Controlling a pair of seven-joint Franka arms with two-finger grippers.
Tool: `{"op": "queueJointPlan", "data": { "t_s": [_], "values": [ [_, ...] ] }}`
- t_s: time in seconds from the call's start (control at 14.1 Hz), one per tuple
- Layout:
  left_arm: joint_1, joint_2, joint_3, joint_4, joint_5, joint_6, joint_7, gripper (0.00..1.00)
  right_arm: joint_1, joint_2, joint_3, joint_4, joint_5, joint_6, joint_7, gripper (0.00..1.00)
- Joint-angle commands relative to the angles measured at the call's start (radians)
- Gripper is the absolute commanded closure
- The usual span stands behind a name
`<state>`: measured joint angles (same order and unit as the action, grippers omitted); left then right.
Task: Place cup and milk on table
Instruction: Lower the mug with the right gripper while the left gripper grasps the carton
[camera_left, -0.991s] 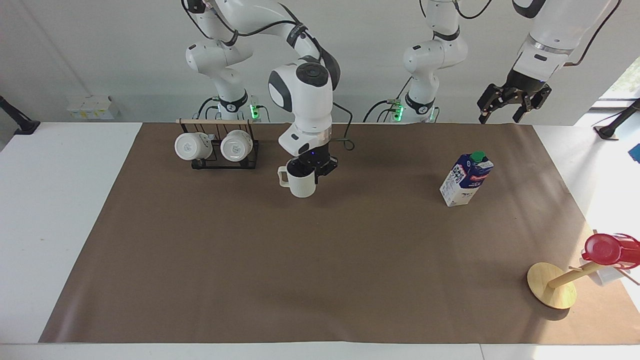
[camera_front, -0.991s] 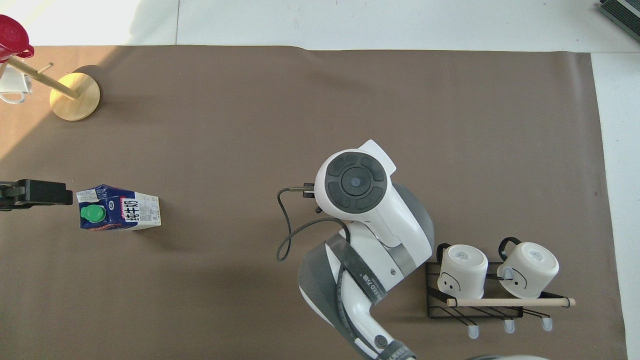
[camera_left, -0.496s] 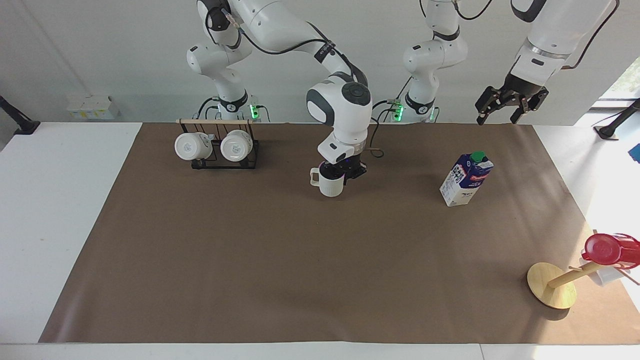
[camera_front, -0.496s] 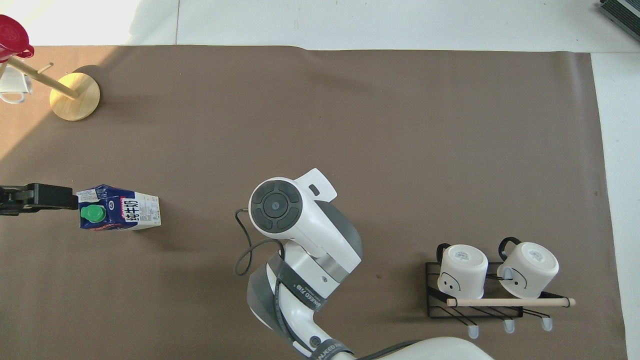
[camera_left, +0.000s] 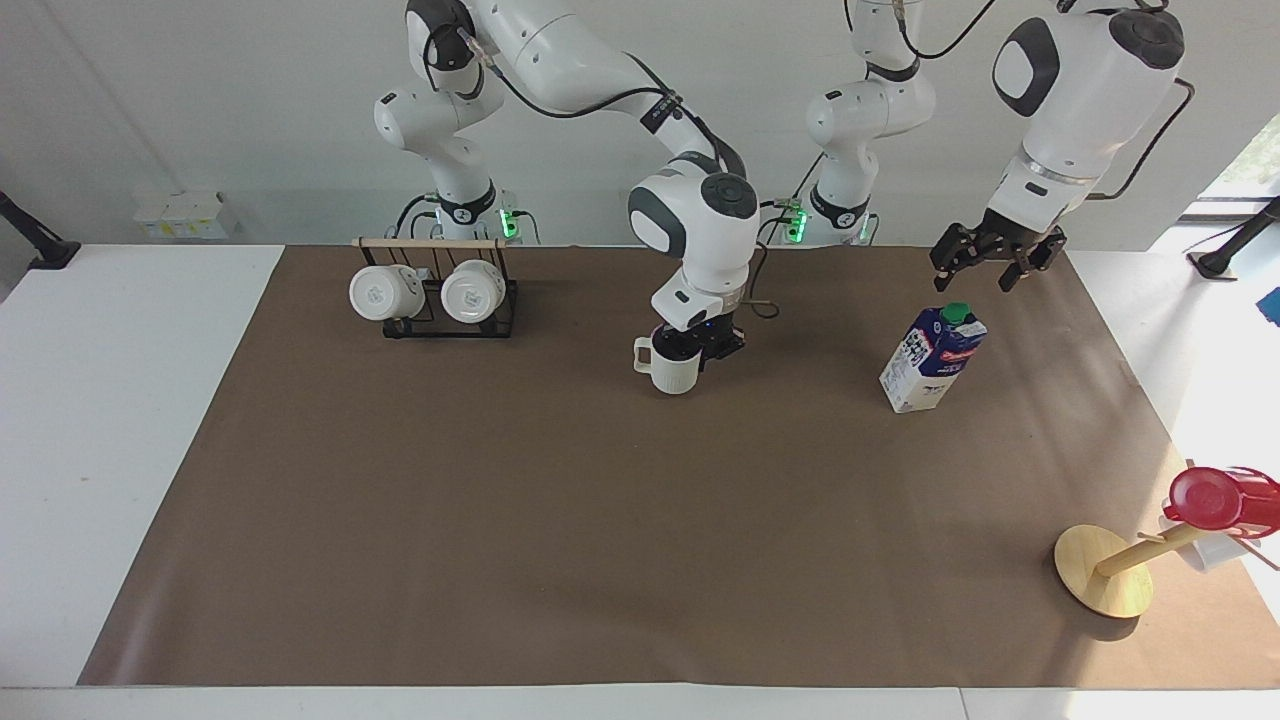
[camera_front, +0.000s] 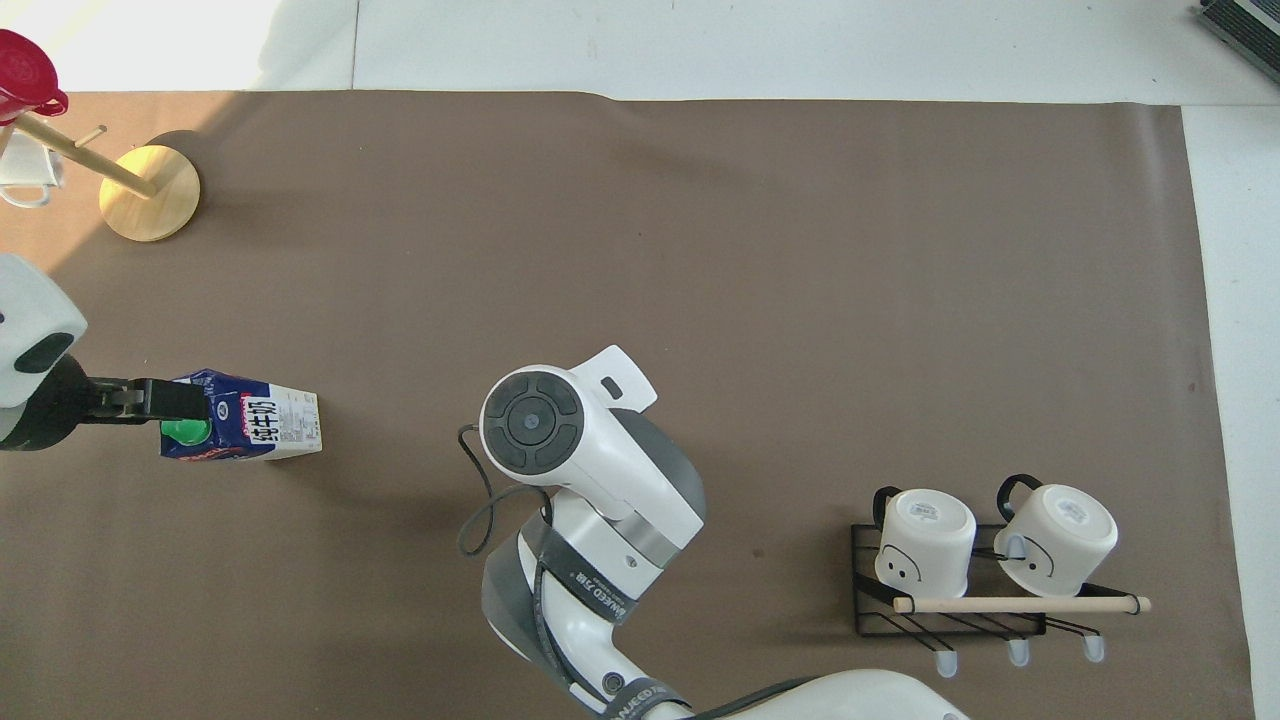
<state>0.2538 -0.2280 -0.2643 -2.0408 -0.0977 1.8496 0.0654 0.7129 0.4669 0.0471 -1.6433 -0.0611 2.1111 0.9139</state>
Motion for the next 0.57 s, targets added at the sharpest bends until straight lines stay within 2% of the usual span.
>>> {"op": "queueJointPlan", "data": {
  "t_s": [0.0, 0.35, 0.5],
  "values": [
    [0.005, -0.022, 0.002, -0.071, 0.009, 0.082, 0.042, 0.0, 0.005, 0.024, 0.002, 0.02, -0.01, 0.055, 0.022, 1.0],
    [0.012, -0.008, 0.002, -0.156, 0.009, 0.199, 0.074, 0.0, 0.003, 0.024, 0.002, 0.011, 0.003, 0.063, 0.036, 0.84],
    [0.01, -0.005, 0.002, -0.22, 0.009, 0.284, 0.074, 0.0, 0.003, 0.024, 0.002, 0.013, 0.009, 0.067, 0.045, 0.7]
  ]
}}
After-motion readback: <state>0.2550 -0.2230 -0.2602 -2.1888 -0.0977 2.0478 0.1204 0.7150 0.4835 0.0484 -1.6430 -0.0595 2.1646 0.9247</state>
